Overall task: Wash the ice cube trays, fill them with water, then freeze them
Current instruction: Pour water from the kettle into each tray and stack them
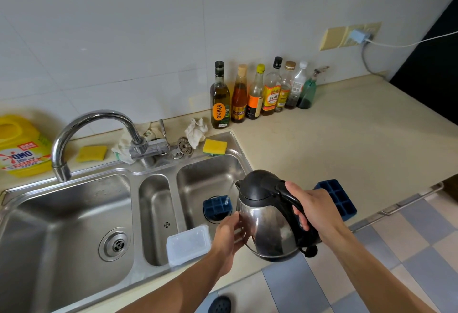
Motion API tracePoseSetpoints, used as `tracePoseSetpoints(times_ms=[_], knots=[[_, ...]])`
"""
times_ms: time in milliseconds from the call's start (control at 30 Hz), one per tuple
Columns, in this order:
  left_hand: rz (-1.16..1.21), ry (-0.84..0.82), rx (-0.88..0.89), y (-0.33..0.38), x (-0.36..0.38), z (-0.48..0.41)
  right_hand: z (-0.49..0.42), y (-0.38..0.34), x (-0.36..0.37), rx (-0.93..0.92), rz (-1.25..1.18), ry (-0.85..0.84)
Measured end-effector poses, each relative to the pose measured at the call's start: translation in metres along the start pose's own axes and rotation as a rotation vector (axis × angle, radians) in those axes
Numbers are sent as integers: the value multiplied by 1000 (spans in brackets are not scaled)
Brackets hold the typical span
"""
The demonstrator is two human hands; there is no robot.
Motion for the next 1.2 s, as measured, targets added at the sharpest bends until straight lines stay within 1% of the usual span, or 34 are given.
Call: tracePoseSetpoints(times_ms=[867,1067,1133,1200], knots=[[-35,-9,31,11,-8,-32,-24,-7,7,-10,19,23],[-128,-51,98,20,-6,-49,-32,-3,6,-21,-65,39],[-190,-63,134,29,-2,-58,-36,-2,5,-28,-114,54],[-293,-65,208,42,4,-65,-40,0,3,-34,-174,77]])
Point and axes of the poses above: each hand's wrist, its own z-axis away from the middle knuckle, its own x-axis out of the palm, y = z × x, the point moved 3 cm from there along -z, towards the middle knuckle, and after that the axes turned 13 degrees about x, right-handed, at the moved point
